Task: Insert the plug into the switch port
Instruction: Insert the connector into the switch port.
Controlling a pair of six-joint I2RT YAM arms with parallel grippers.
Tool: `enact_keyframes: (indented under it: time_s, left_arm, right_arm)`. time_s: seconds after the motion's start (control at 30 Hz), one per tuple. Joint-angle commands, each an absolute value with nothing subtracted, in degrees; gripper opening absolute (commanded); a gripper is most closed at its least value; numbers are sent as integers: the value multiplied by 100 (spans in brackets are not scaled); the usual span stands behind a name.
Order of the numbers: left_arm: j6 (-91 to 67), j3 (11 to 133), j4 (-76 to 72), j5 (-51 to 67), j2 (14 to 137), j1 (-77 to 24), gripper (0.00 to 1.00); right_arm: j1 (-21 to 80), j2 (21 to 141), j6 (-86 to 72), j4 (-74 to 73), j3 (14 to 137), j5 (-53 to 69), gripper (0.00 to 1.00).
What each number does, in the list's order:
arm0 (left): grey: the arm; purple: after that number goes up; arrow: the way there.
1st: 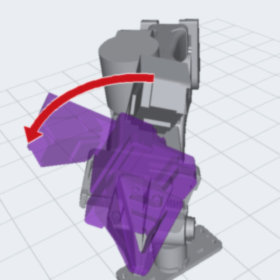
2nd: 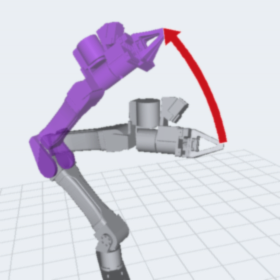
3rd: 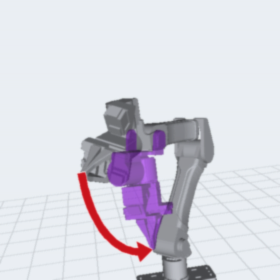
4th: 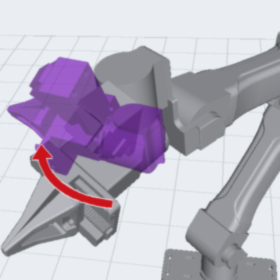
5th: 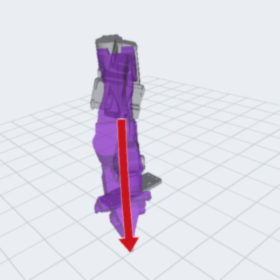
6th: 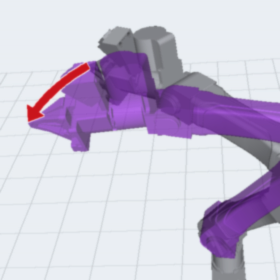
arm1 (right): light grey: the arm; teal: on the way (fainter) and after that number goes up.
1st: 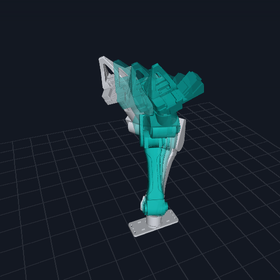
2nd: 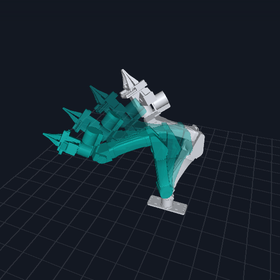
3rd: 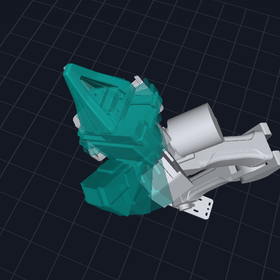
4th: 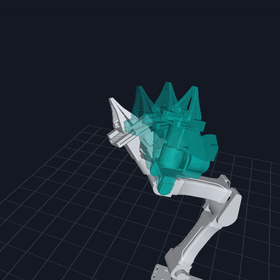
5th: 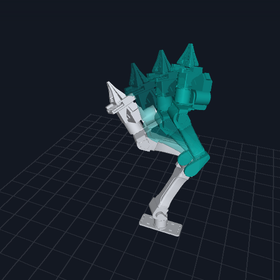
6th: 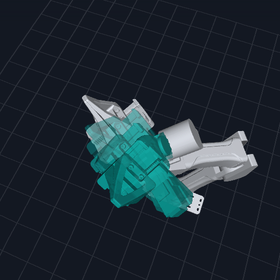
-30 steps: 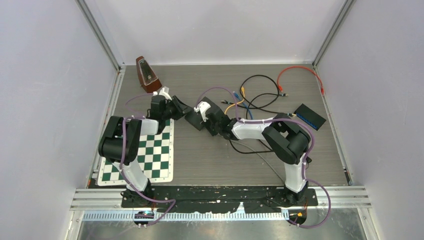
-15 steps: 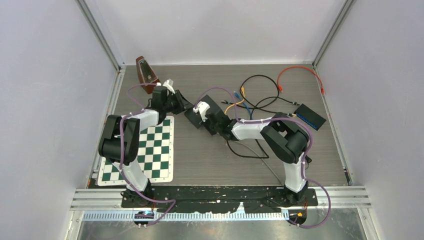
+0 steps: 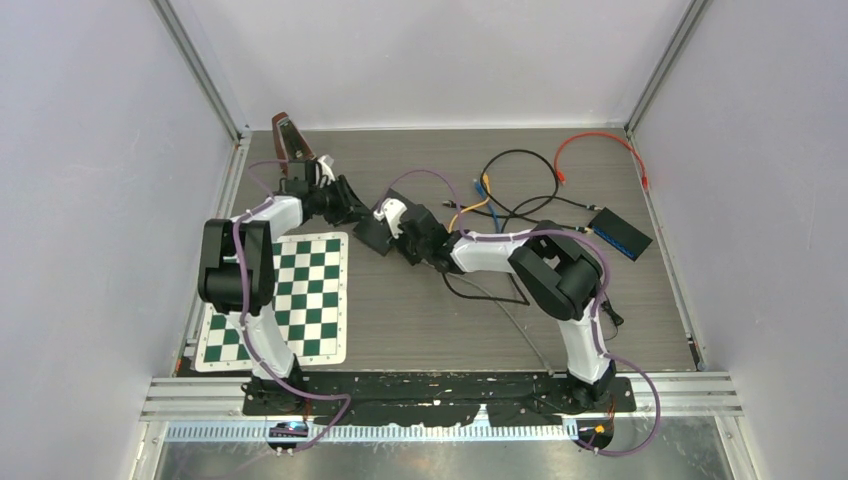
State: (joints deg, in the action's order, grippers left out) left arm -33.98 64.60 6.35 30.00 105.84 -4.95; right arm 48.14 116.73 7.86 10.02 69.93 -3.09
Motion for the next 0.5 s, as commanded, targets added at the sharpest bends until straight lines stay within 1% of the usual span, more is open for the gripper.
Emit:
enact_keyframes:
  time_s: [0.0,0.03,0.07,0.17,0.2,0.23,0.27,0.3,0.33,0.4,0.47]
  left_arm:
    - [-3340,6917,2136,4295,10781,-598,43]
    - [-3290,7027,2212,4290,10827,-578,45]
    - [-3203,7194,2355,4283,10892,-568,46]
    - [-2872,7730,2956,4106,11218,-526,48]
    - [-2798,7832,3057,4060,11272,-487,48]
    - [-2768,7888,3100,4045,11291,-452,48]
    - [-2746,7920,3092,4061,11294,-401,48]
    - [-2747,7935,3065,4052,11275,-345,49]
    - [-2769,7943,3044,4002,11243,-303,49]
    - [-2773,7973,3043,3886,11125,-250,52]
    - [-2708,8022,3110,3716,10962,-241,54]
  right_arm:
    - [4713,11693,819,2206,7961,-14,20]
    - [4656,11717,800,2048,8023,72,23]
    - [4635,11771,796,1964,8156,145,28]
    - [4603,11787,816,1636,8311,153,38]
    - [4600,11738,816,1606,8289,170,43]
    - [4597,11701,817,1599,8262,182,46]
    - [4593,11604,817,1577,8198,215,52]
    - [4589,11546,822,1562,8136,276,55]
    - [4575,11429,824,1524,8111,292,59]
    - [4561,11217,785,1422,8045,301,63]
    - [4549,10952,756,1293,7982,274,66]
